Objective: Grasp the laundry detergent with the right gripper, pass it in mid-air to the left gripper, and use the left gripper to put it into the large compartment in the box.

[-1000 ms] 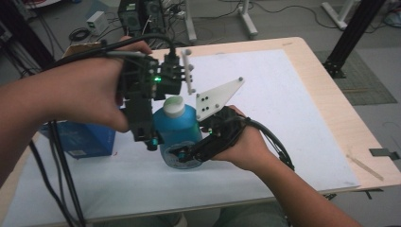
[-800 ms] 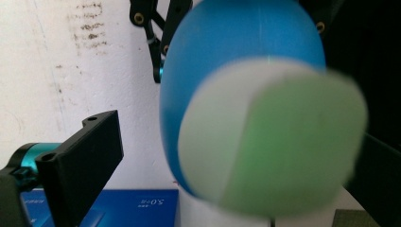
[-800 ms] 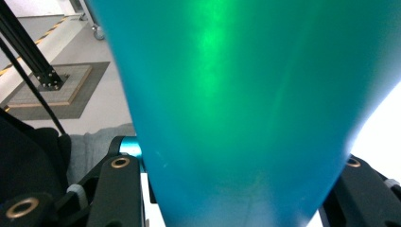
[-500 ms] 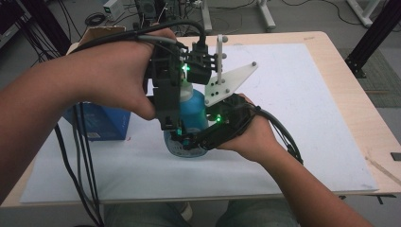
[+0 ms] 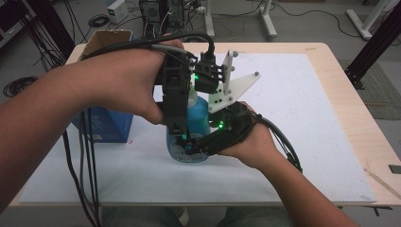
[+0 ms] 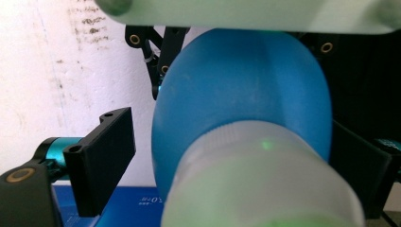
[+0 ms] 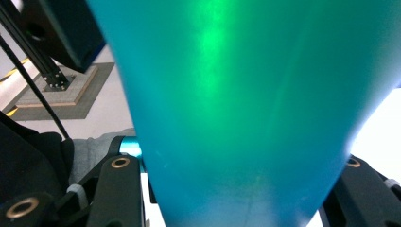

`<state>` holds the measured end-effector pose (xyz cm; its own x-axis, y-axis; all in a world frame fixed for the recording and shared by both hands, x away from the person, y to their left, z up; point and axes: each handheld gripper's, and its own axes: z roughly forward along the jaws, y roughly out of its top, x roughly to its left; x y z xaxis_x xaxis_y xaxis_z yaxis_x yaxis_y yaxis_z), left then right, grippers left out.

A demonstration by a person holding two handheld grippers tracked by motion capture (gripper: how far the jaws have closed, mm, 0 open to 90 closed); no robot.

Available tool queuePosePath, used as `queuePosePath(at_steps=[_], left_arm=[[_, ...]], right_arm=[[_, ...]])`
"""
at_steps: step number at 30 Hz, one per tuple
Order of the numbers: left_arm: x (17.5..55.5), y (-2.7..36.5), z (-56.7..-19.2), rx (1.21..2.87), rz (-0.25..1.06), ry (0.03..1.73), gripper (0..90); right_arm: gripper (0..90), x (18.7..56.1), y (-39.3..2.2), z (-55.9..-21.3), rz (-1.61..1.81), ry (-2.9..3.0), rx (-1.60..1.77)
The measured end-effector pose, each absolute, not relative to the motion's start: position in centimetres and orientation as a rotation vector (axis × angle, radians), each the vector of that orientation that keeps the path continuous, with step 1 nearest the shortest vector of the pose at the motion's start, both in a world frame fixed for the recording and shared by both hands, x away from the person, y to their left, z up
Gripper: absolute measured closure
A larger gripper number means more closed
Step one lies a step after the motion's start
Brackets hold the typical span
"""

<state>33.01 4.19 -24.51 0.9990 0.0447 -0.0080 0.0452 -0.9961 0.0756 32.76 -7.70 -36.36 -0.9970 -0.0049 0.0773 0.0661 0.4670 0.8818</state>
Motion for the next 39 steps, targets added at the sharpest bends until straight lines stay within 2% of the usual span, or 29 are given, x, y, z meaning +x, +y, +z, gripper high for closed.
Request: queuePosePath(at_steps=[27, 29, 32, 33, 39], left_arm=[[33.0, 3.65, -24.66, 3.081, -0.027, 0.053, 23.3], [32.97, 3.67, -24.68, 3.082, -0.046, 0.057, 28.6], [33.0, 3.67, -24.69, 3.083, -0.056, 0.057, 29.5], [33.02, 3.68, -24.69, 3.083, -0.062, 0.053, 32.3], [32.97, 3.68, -24.72, 3.08, -0.052, 0.062, 32.3]], right_arm=[[46.3, 32.72, -7.57, -36.42, -1.593, -2.632, -0.056], [46.3, 32.7, -7.58, -36.41, -1.592, -2.63, -0.057], [46.3, 32.7, -7.58, -36.41, -1.593, -2.63, -0.056], [46.3, 32.71, -7.56, -36.43, -1.592, -2.629, -0.056], [46.4, 32.63, -7.37, -36.53, -1.587, -2.629, -0.049]])
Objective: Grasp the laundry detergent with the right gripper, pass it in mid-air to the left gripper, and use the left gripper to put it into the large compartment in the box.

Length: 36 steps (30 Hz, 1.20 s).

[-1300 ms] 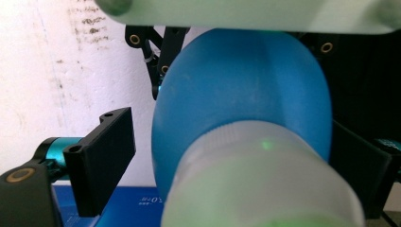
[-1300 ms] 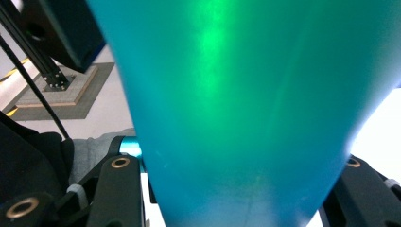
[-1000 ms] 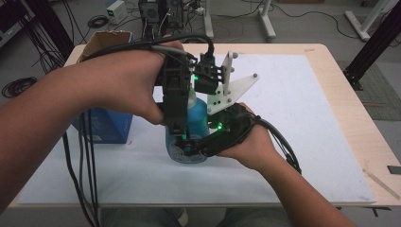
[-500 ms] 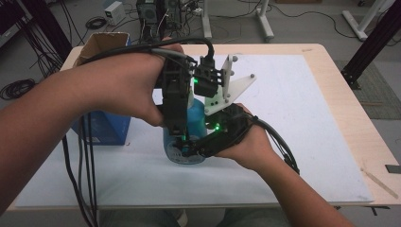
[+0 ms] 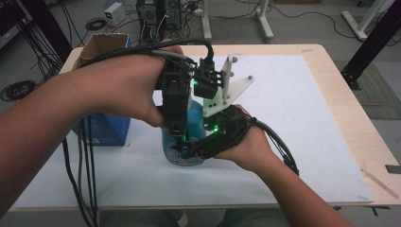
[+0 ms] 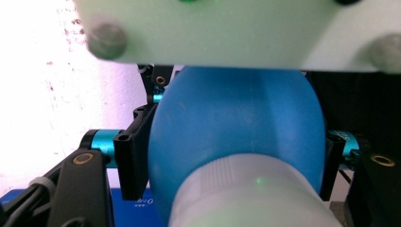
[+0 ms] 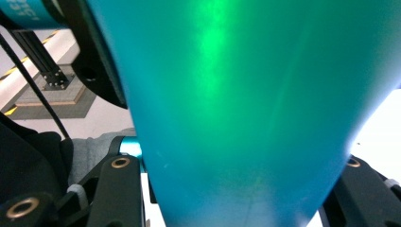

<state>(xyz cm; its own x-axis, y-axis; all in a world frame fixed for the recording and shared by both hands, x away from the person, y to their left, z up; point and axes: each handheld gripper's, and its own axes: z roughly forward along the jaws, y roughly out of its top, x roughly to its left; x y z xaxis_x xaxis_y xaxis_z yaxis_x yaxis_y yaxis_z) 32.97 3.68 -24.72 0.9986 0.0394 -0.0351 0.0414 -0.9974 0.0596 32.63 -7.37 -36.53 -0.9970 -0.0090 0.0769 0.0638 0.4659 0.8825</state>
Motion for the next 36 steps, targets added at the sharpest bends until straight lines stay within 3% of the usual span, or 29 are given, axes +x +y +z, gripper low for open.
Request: queuePosePath(at_steps=[9, 25, 31, 36], left_arm=[[32.9, 3.7, -24.6, 3.071, -0.059, 0.065, 37.7], [32.6, 3.2, -23.5, 3.073, -0.035, 0.056, 38.9], [32.8, 3.6, -23.1, 3.067, -0.046, 0.075, 38.8], [33.0, 4.1, -22.8, 3.073, -0.022, 0.117, 38.8]], right_arm=[[46.4, 32.6, -7.4, -36.5, -1.592, -2.615, -0.047], [44.3, 32.5, -7.9, -36.0, -1.657, -2.582, -0.035], [23.6, 32.8, -9.2, -35.9, -1.66, -2.547, -0.057], [15.2, 33.0, -10.5, -35.7, -1.623, -2.605, -0.092]])
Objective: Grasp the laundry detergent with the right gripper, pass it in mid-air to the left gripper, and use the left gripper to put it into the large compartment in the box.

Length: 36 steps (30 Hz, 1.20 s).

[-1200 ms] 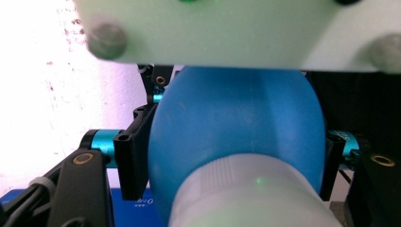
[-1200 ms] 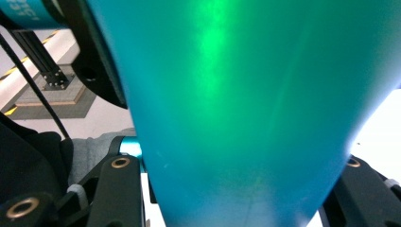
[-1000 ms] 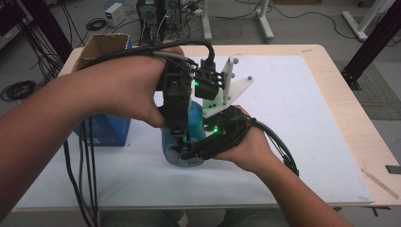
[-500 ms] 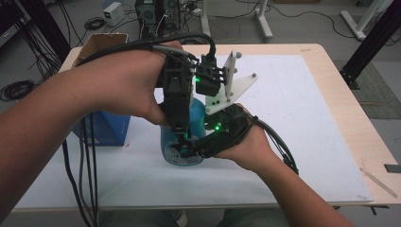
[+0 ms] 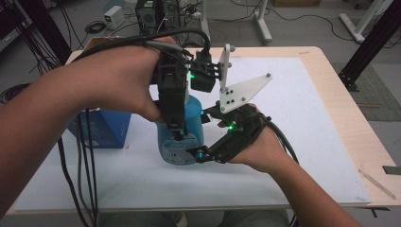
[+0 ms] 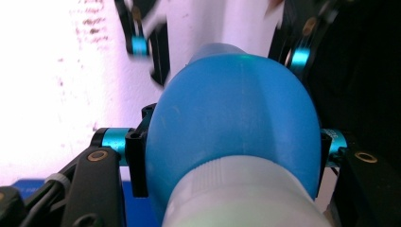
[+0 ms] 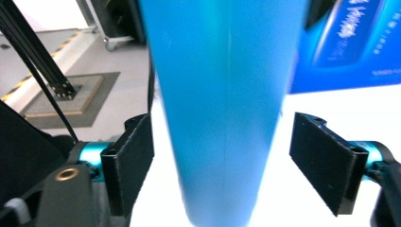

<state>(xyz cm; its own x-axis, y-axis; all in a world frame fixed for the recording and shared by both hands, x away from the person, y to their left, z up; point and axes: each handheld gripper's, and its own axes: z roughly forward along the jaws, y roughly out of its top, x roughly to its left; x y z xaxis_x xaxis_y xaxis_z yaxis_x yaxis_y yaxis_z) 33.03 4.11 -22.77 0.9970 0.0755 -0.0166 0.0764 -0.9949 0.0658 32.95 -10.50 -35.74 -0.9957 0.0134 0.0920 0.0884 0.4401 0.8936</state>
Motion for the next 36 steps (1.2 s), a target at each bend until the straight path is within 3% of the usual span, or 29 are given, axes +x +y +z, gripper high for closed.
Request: queuePosePath(at_steps=[9, 12, 18, 26, 34, 36], left_arm=[[33.2, 5.4, -21.4, 3.071, -0.018, 0.179, 38.8], [33.2, 5.9, -20.8, 3.071, -0.014, 0.201, 38.8], [33.4, 7.3, -19.2, 3.055, -0.03, 0.299, 38.8], [34.7, 9.9, -15.6, 2.993, -0.059, 0.546, 38.7], [36.5, 13.1, -12.2, 2.882, -0.08, 0.877, 38.6], [37.2, 14.8, -11.2, 2.826, -0.088, 1.03, 38.6]], right_arm=[[10.8, 33.5, -13.5, -33.7, -1.56, -2.759, -0.125], [2.0, 33.6, -14.0, -32.9, -1.531, -2.818, -0.152], [2.0, 34.0, -15.2, -30.8, -1.442, -2.917, -0.137], [0.6, 35.0, -16.3, -28.2, -1.254, -3.064, -0.085], [0.6, 35.8, -17.2, -26.7, -1.155, -3.118, -0.102], [0.6, 36.3, -17.5, -26.4, -1.1, -3.128, -0.102]])
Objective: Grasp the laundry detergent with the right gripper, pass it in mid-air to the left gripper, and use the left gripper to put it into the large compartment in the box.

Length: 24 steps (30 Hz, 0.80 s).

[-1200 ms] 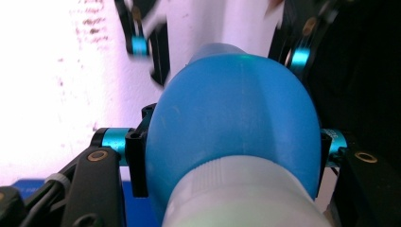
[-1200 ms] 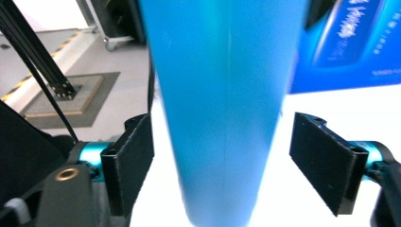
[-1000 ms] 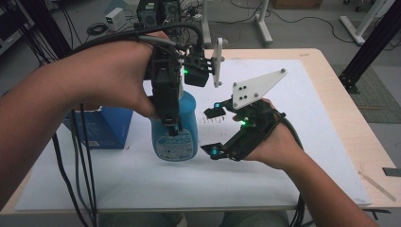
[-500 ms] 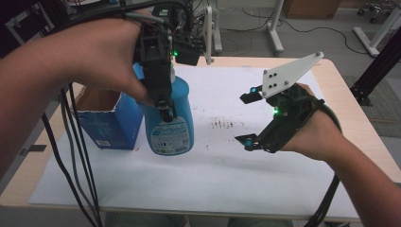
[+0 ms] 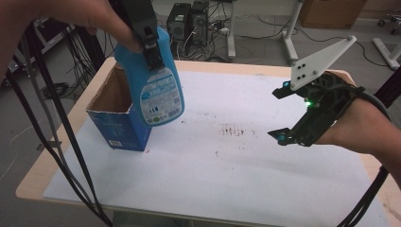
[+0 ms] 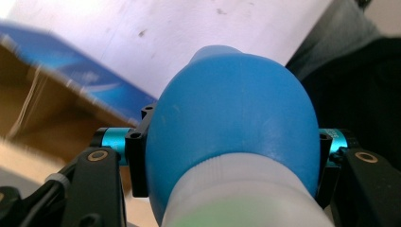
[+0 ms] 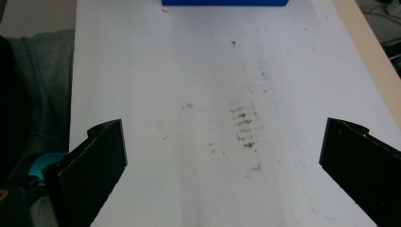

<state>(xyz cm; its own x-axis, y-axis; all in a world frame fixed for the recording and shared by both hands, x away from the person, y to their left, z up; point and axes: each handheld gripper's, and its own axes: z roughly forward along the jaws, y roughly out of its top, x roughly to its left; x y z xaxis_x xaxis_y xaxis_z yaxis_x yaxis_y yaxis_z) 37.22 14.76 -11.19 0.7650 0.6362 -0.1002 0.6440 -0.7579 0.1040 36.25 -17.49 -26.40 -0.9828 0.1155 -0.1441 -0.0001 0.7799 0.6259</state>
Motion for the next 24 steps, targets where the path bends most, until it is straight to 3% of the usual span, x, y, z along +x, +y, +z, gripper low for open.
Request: queuePosePath(at_steps=[15, 24], left_arm=[[39.6, 22.6, -9.8, 2.525, -0.003, 1.637, 38.6], [40.5, 24.5, -11.0, 2.501, 0.049, 1.759, 38.6]], right_arm=[[0.6, 38.2, -18.5, -25.3, 0.84, 2.864, 0.133], [0.6, 39.2, -19.1, -25.8, 0.822, 2.868, 0.182]])
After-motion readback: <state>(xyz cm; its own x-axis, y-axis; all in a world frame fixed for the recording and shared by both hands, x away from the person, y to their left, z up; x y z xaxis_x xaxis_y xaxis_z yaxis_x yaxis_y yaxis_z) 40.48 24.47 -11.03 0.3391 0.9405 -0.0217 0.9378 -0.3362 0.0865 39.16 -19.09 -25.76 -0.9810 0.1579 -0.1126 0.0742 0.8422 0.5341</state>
